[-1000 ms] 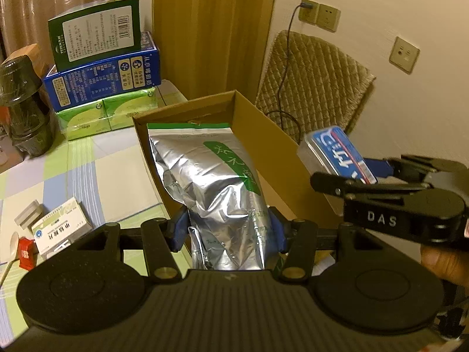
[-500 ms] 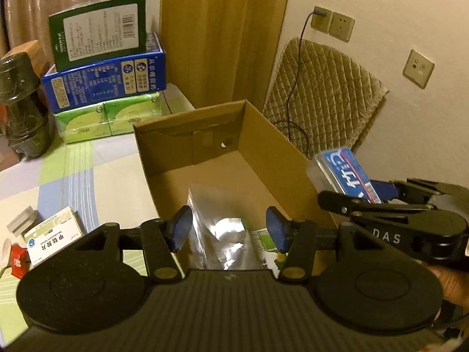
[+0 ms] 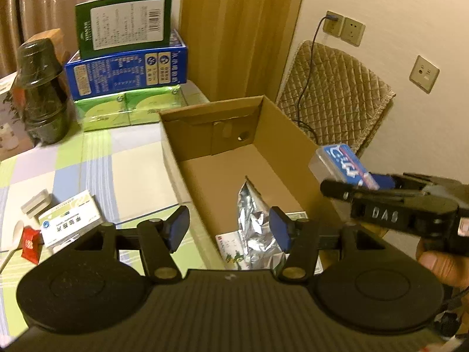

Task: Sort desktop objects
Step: 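Lower the foil bag and toothpick box into the cardboard box and open both tools, then move both tools back over the remaining items on the table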

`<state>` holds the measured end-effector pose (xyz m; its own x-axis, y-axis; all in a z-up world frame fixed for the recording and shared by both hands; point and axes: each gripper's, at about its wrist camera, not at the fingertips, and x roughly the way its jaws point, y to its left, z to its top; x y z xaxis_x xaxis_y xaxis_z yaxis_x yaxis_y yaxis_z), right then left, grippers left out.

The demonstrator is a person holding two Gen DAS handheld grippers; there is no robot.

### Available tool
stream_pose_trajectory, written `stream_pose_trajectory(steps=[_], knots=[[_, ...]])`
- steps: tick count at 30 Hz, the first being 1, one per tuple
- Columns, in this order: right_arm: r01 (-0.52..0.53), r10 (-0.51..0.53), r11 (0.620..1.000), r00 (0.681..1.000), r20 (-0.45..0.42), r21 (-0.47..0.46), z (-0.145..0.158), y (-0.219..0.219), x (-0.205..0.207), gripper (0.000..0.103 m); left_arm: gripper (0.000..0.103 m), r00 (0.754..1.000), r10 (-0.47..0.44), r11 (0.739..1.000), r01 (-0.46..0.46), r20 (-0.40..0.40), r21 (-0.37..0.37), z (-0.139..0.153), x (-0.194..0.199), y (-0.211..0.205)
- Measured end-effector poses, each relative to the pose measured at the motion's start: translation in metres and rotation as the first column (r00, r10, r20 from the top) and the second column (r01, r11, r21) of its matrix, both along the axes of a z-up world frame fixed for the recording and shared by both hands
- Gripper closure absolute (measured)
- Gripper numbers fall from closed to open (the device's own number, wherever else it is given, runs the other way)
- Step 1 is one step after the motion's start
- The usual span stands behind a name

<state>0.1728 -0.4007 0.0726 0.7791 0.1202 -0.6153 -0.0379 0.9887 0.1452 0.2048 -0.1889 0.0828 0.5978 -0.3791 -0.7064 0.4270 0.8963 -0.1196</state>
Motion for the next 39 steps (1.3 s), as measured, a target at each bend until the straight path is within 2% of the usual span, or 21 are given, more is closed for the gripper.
stream_pose_trajectory(steps=[1,2,11,15,22,31,39], knots=[[0.006,-0.006,1.0,1.0,0.009,0.007,0.001,-0.001,0.0,0.04,0.04,1.0,0.004,1.0,-0.004,0.0,0.001,0.0,-0.001,0.002],[0.012,-0.013,1.0,1.0,0.014,0.015,0.003,-0.001,-0.001,0.038,0.038,1.0,0.008,1.0,-0.008,0.002,0.002,-0.001,-0.002,0.005],[0.042,-0.043,0.998,0.999,0.032,0.039,0.018,-0.005,-0.026,0.034,0.023,0.999,0.051,0.999,-0.051,0.016,0.006,0.0,-0.022,0.038],[0.034,-0.036,0.998,0.999,0.039,0.053,0.022,0.003,-0.042,0.027,0.021,0.996,0.081,0.997,-0.081,0.024,0.006,0.001,-0.037,0.059],[-0.022,0.02,0.997,0.999,0.028,0.072,0.022,0.038,-0.063,0.016,0.016,0.99,0.137,0.99,-0.138,0.027,0.017,-0.002,-0.06,0.096],[-0.113,0.113,0.991,0.994,0.008,0.078,0.016,0.089,-0.082,0.008,0.009,0.975,0.22,0.975,-0.221,0.017,0.031,-0.008,-0.086,0.146],[-0.177,0.177,0.98,0.984,0.002,0.087,0.009,0.128,-0.094,0.002,0.001,0.96,0.279,0.957,-0.281,0.04,0.074,-0.012,-0.103,0.186]])
